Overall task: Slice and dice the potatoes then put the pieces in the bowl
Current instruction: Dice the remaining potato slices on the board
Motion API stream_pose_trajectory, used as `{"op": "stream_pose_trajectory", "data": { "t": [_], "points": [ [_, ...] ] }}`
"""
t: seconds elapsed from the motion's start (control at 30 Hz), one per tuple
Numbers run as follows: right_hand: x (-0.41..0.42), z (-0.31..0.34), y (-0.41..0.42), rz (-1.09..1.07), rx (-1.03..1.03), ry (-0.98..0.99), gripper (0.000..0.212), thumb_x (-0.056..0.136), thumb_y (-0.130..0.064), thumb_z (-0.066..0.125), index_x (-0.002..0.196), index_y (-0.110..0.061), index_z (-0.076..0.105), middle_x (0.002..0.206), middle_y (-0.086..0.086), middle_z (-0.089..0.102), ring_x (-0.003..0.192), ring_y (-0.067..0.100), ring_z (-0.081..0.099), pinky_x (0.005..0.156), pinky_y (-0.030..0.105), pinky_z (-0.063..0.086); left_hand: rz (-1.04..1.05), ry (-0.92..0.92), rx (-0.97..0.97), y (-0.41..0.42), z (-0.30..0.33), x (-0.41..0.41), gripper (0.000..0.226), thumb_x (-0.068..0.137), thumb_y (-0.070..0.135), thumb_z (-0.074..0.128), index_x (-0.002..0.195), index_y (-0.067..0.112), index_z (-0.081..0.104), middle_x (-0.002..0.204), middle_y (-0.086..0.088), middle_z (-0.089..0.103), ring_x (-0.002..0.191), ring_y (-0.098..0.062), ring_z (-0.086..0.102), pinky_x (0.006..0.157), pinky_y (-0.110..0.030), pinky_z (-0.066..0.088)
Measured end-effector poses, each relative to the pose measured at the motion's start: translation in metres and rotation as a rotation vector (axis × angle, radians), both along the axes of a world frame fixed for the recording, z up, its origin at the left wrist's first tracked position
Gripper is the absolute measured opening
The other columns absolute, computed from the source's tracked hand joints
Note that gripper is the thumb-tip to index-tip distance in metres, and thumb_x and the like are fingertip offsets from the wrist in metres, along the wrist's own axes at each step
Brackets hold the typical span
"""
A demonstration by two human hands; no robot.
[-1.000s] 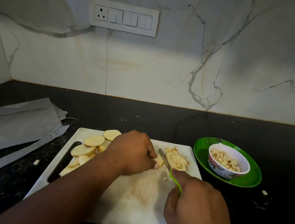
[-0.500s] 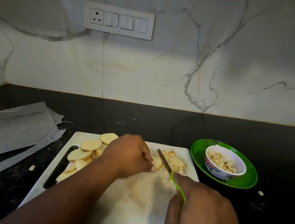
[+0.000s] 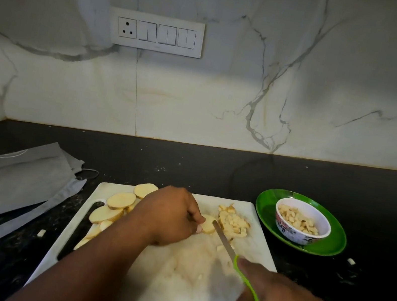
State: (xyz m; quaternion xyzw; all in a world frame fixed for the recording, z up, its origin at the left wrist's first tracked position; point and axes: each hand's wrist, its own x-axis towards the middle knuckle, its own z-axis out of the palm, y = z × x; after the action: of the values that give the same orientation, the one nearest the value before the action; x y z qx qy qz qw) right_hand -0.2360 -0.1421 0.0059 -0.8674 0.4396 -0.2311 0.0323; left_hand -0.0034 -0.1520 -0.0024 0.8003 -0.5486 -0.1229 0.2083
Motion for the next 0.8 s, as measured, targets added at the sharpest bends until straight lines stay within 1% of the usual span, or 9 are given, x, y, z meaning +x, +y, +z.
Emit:
{"op": "stream_pose_trajectory", "data": {
  "t": [0.1, 0.2, 0.27, 0.33, 0.4, 0.47, 0.53, 0.6, 0.8],
  "points": [
    [0.020, 0.010, -0.002, 0.045, 0.000, 0.067, 0.046, 0.070, -0.037, 0.059, 0.114, -0.044, 0.070, 0.087, -0.014, 0.072, 0.073, 0.011, 0.069, 0.061, 0.030, 0.056, 0.016, 0.014, -0.020, 0.002, 0.000, 0.000, 0.018, 0.090, 0.035, 0.080, 0.108, 0.033, 0.082, 0.114, 0.019, 0.075, 0.098, -0.005, 0.066, 0.096, -0.031, 0.058],
    [0.031, 0.008, -0.006, 0.116, -0.037, 0.035, 0.054, 0.091, -0.042, 0.043, 0.144, -0.043, 0.042, 0.122, -0.012, 0.064, 0.108, 0.009, 0.062, 0.088, 0.027, 0.049, 0.026, 0.021, -0.032, 0.002, -0.001, -0.001, 0.014, 0.090, 0.033, 0.080, 0.104, 0.033, 0.083, 0.110, 0.019, 0.076, 0.096, -0.004, 0.067, 0.095, -0.030, 0.058],
    [0.029, 0.005, -0.004, 0.111, -0.022, 0.079, 0.056, 0.090, -0.043, 0.042, 0.145, -0.044, 0.038, 0.121, -0.012, 0.064, 0.109, 0.010, 0.062, 0.089, 0.026, 0.048, 0.033, 0.019, -0.033, -0.001, -0.002, 0.000, 0.013, 0.089, 0.033, 0.081, 0.102, 0.034, 0.083, 0.107, 0.020, 0.076, 0.095, -0.003, 0.066, 0.095, -0.030, 0.058],
    [0.019, 0.001, 0.002, 0.105, 0.049, 0.083, 0.053, 0.083, -0.047, 0.054, 0.135, -0.052, 0.048, 0.111, -0.016, 0.067, 0.099, 0.006, 0.066, 0.082, 0.023, 0.053, 0.031, 0.013, -0.026, -0.003, -0.003, 0.002, 0.012, 0.088, 0.034, 0.081, 0.100, 0.034, 0.083, 0.106, 0.021, 0.076, 0.095, -0.003, 0.066, 0.094, -0.030, 0.057],
    [0.006, -0.008, 0.006, 0.090, 0.119, 0.109, 0.048, 0.055, -0.044, 0.079, 0.101, -0.053, 0.071, 0.078, -0.017, 0.070, 0.063, 0.007, 0.069, 0.053, 0.021, 0.055, 0.030, 0.013, -0.020, -0.005, -0.004, 0.003, 0.011, 0.088, 0.034, 0.081, 0.099, 0.034, 0.084, 0.105, 0.021, 0.076, 0.096, -0.004, 0.066, 0.094, -0.032, 0.058],
    [-0.003, -0.012, 0.008, 0.058, 0.026, 0.068, 0.042, 0.038, -0.039, 0.076, 0.079, -0.039, 0.079, 0.057, -0.011, 0.065, 0.040, 0.011, 0.060, 0.034, 0.021, 0.046, 0.030, 0.008, -0.030, -0.007, -0.004, 0.005, 0.009, 0.087, 0.034, 0.082, 0.096, 0.035, 0.084, 0.103, 0.022, 0.076, 0.096, -0.004, 0.067, 0.093, -0.032, 0.059],
    [-0.007, -0.007, 0.012, 0.023, -0.002, 0.081, 0.039, 0.041, -0.037, 0.069, 0.079, -0.039, 0.078, 0.057, -0.012, 0.065, 0.041, 0.011, 0.060, 0.036, 0.022, 0.048, 0.047, 0.013, -0.038, -0.007, -0.005, 0.005, 0.006, 0.086, 0.033, 0.083, 0.091, 0.034, 0.084, 0.100, 0.022, 0.076, 0.094, -0.003, 0.067, 0.092, -0.032, 0.059],
    [-0.003, 0.004, 0.012, -0.009, 0.056, 0.117, 0.038, 0.059, -0.038, 0.065, 0.094, -0.048, 0.074, 0.071, -0.017, 0.069, 0.058, 0.010, 0.067, 0.050, 0.026, 0.055, 0.071, 0.030, -0.046, -0.006, -0.005, 0.004, 0.003, 0.085, 0.032, 0.084, 0.088, 0.034, 0.084, 0.095, 0.022, 0.076, 0.090, -0.003, 0.067, 0.090, -0.032, 0.060],
    [0.040, 0.003, -0.004, 0.084, -0.044, 0.089, 0.044, 0.086, -0.039, 0.050, 0.129, -0.037, 0.059, 0.105, -0.007, 0.071, 0.092, 0.016, 0.067, 0.077, 0.029, 0.052, 0.088, 0.078, -0.079, 0.001, -0.002, 0.001, 0.005, 0.085, 0.027, 0.084, 0.086, 0.032, 0.085, 0.090, 0.020, 0.076, 0.088, -0.003, 0.068, 0.091, -0.036, 0.061]
  ]
}}
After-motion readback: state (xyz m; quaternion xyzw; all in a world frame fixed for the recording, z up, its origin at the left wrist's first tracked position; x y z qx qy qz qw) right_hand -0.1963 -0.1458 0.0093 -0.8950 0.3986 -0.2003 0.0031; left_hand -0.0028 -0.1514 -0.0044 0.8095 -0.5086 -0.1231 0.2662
